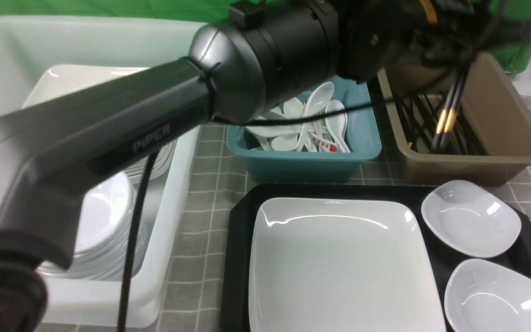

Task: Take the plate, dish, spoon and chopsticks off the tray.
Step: Use the left arm to put the chopsticks into the small storage box on the right

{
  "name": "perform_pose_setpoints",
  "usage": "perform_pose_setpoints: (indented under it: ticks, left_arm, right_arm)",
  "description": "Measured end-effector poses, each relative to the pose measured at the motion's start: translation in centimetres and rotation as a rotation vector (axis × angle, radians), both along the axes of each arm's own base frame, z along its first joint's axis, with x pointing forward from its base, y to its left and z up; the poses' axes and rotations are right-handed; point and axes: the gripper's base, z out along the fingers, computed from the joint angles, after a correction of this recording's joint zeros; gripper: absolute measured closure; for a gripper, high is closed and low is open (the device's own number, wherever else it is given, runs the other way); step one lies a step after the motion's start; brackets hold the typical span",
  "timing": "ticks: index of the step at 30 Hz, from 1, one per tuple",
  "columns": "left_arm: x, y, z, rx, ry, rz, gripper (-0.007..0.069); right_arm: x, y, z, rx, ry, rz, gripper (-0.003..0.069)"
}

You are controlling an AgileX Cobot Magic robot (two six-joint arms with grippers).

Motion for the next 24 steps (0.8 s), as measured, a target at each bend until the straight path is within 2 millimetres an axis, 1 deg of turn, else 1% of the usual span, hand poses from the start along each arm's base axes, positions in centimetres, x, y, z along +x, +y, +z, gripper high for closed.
perform_pose_setpoints:
  ticks: [1,2,3,6,7,10,11,12,13,14,15,17,20,24]
  left_arm:
    - [0.6,0.1,0.0,-0.028,-0.023,0.014,0.0531]
    - [1.2,0.1,-0.5,-0.042,-0.030,0.025,0.0531]
    - [2.3,0.0,-1.4,-0.075,-0.055,0.047,0.0531]
    - [3.9,-0.7,-3.9,-0.089,-0.067,0.068,0.0531]
    - [4.4,-1.1,-5.0,-0.085,-0.063,0.071,0.0531]
    - [5.1,-1.8,-6.8,-0.085,-0.048,0.074,0.0531]
    - [5.7,-2.4,-8.4,-0.078,-0.033,0.076,0.0531]
    - [5.7,-2.4,-8.2,-0.081,-0.036,0.076,0.0531]
    - [6.1,-2.8,-9.2,-0.076,-0.032,0.076,0.0531]
    - [6.2,-2.8,-9.1,-0.078,-0.036,0.075,0.0531]
    - [6.6,-3.3,-10.1,-0.071,-0.048,0.074,0.0531]
    - [7.1,-3.4,-10.4,-0.074,-0.074,0.076,0.0531]
    - [7.8,-3.4,-10.6,-0.085,-0.103,0.084,0.0531]
    - [8.6,-3.0,-11.4,-0.091,-0.121,0.101,0.0531]
  right_arm:
    - [0.0,0.0,0.0,0.007,-0.003,-0.004,0.0468]
    - [0.1,0.0,0.1,0.021,-0.007,-0.014,0.0466]
    - [0.1,0.0,0.2,0.047,-0.014,-0.029,0.0463]
    - [0.3,0.1,0.3,0.076,-0.028,-0.045,0.0462]
    - [0.3,0.1,0.3,0.077,-0.032,-0.045,0.0462]
    - [0.6,0.2,0.3,0.077,-0.033,-0.045,0.0462]
    - [0.9,0.3,0.2,0.077,-0.031,-0.045,0.0461]
    - [0.9,0.3,0.2,0.077,-0.030,-0.045,0.0461]
    - [1.1,0.4,0.1,0.076,-0.027,-0.045,0.0461]
    - [1.2,0.4,0.0,0.075,-0.023,-0.045,0.0461]
    - [1.5,0.5,-0.4,0.072,-0.014,-0.046,0.0461]
    - [1.8,0.5,-0.8,0.068,-0.003,-0.046,0.0461]
    - [2.0,0.6,-1.5,0.060,0.019,-0.047,0.0459]
    - [2.2,0.7,-2.2,0.053,0.038,-0.047,0.0455]
